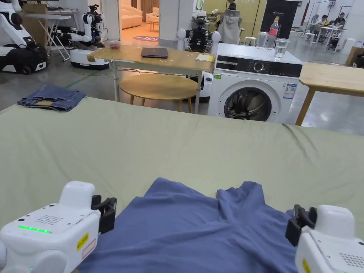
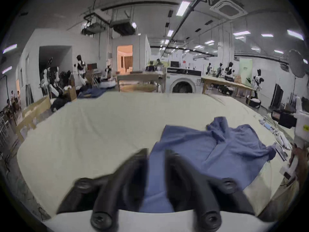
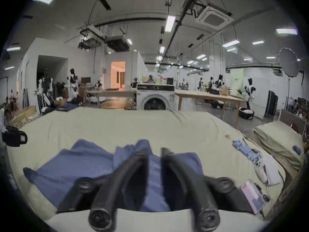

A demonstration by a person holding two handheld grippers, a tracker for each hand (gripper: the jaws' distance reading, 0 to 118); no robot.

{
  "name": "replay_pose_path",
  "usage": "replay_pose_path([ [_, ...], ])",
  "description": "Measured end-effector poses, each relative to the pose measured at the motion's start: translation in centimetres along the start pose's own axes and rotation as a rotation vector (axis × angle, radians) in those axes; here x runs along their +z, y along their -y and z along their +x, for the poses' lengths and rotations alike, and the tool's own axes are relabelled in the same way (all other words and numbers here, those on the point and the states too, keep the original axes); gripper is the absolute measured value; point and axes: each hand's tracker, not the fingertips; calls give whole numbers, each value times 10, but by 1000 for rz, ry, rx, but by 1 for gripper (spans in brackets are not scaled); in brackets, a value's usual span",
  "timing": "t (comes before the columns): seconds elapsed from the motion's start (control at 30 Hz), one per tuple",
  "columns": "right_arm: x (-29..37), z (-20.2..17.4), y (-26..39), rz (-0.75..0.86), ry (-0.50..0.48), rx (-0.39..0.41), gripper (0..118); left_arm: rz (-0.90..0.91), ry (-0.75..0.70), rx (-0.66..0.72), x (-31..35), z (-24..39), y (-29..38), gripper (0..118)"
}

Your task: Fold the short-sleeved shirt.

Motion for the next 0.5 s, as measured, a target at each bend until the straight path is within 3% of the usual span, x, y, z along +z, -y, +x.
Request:
replay_pose_path([
  [0.07,-1,-13,-3,26,2,-6,0,28,-47,-37,-2,16,-7,0],
  [0.3,-7,-27,-11,37,-46,-14,0,28,-20,-21,-7,32,-18,0],
  [0.5,-15,-26,-5,-14,-86,15,0,-130,-24,101,-2,-16,-7,0],
])
